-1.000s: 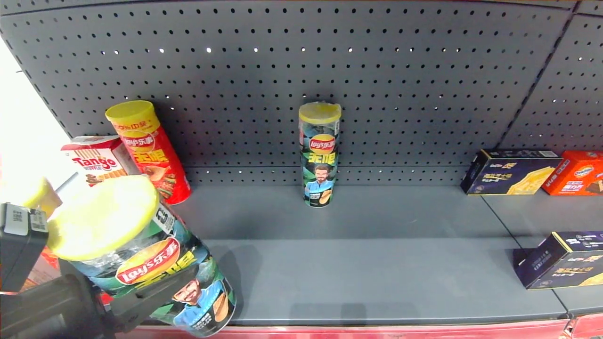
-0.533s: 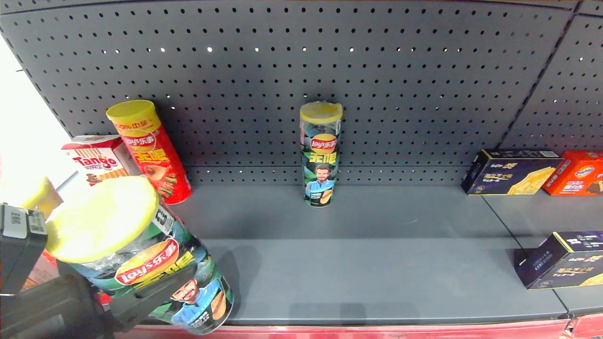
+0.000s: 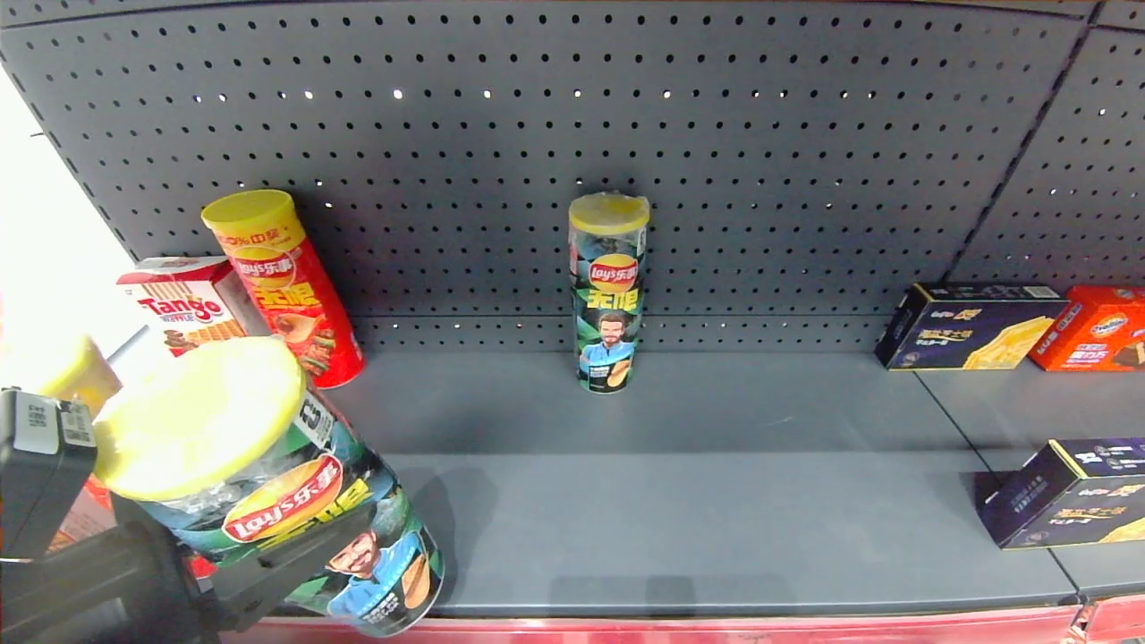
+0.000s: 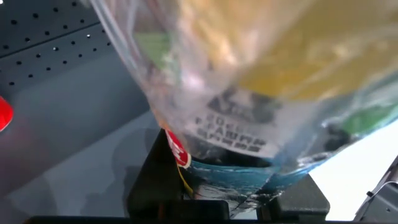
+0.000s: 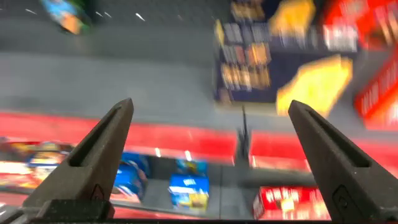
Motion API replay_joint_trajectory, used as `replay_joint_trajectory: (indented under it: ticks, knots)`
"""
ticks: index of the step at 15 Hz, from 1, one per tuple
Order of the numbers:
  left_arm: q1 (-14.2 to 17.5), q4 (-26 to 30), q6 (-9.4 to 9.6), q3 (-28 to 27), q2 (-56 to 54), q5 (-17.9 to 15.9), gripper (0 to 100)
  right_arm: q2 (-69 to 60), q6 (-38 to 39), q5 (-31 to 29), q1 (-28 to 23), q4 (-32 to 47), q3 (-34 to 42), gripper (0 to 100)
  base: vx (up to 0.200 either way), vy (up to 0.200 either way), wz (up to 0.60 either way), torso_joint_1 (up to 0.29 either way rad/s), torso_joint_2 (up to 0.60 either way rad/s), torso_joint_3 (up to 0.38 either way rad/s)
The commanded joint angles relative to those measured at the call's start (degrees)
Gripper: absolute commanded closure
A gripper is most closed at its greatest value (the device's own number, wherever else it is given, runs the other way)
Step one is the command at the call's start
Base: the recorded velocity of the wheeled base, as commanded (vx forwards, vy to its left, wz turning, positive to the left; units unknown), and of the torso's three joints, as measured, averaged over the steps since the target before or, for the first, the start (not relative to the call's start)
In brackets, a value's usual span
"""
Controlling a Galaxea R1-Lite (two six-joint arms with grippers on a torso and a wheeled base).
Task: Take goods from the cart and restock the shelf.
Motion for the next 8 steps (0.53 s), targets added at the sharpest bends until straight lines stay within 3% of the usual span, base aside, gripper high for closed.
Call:
replay_joint_trajectory:
  ticks: [1, 2, 3, 5, 8]
  knots:
    - [0.01, -0.03, -0.04, 0.18, 0.22, -0.01, 100, 12.77, -1.31, 3.14, 2.27, 2.5, -11.18, 0, 0.0, 0.0, 0.0, 0.0, 0.0, 0.0]
    - [0.09, -0.03, -0.04, -0.09, 0.22, -0.01, 100, 19.45, -1.57, 6.13, 4.46, 4.88, -16.54, 0, 0.0, 0.0, 0.0, 0.0, 0.0, 0.0]
    - [0.09, -0.03, -0.04, -0.09, 0.22, -0.01, 100, 19.45, -1.57, 6.13, 4.46, 4.88, -16.54, 0, 0.0, 0.0, 0.0, 0.0, 0.0, 0.0]
    - [0.01, -0.12, -0.04, -0.44, 0.13, -0.1, 100, 30.53, -4.03, 7.27, 11.06, -7.87, -15.93, 0, 0.0, 0.0, 0.0, 0.0, 0.0, 0.0]
    - [0.01, -0.12, -0.04, -0.88, 0.4, -0.19, 100, 41.16, -4.21, 7.71, 13.69, -16.39, -18.21, 0, 0.0, 0.0, 0.0, 0.0, 0.0, 0.0]
